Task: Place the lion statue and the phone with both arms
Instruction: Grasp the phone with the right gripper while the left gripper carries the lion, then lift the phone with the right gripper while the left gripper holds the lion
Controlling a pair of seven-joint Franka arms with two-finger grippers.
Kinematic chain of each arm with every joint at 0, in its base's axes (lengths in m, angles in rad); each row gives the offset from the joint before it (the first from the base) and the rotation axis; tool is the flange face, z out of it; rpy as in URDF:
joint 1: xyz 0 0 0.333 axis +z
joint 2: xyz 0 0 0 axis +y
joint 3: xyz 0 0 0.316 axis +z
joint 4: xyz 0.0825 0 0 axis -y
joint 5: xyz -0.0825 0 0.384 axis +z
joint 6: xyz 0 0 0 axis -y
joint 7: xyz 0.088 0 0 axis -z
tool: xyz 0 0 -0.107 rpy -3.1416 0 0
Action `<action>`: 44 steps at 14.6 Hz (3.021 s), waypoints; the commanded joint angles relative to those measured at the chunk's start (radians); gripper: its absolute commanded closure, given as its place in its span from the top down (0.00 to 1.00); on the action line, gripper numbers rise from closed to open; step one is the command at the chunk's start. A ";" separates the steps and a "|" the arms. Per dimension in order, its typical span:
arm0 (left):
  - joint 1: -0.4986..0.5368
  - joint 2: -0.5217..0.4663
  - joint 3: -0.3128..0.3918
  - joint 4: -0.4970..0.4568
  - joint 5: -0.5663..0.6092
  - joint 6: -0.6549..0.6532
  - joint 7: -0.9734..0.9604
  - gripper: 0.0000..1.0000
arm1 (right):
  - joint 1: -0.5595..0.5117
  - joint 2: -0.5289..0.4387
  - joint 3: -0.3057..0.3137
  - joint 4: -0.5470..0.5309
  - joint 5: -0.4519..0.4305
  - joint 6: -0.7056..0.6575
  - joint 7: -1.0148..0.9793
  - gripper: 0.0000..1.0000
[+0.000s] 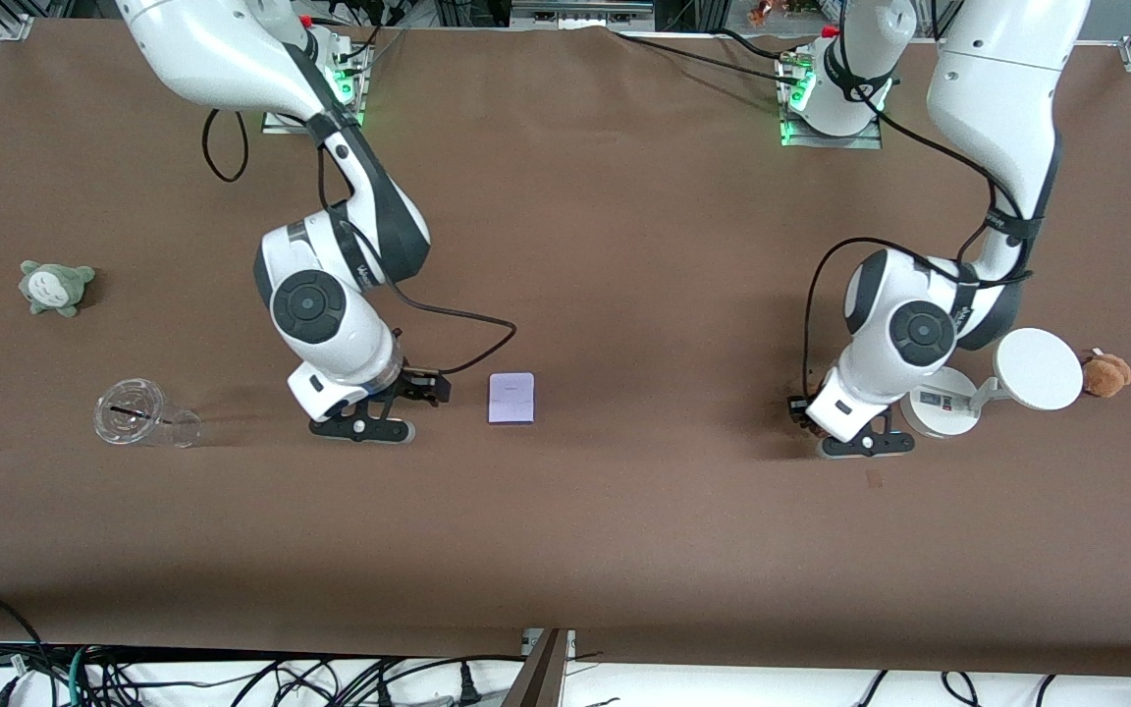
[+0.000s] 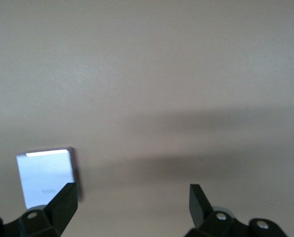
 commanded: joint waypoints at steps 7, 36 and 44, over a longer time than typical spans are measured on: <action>0.071 -0.028 -0.012 -0.052 0.028 0.022 0.102 0.00 | 0.131 0.223 -0.018 0.206 -0.032 0.115 0.245 1.00; 0.101 0.033 -0.015 -0.054 0.027 0.111 0.131 0.00 | 0.167 0.334 -0.012 0.204 -0.044 0.262 0.056 0.89; 0.101 0.027 -0.016 -0.051 0.027 0.103 0.130 1.00 | 0.151 0.308 -0.012 0.206 0.009 0.242 0.058 0.25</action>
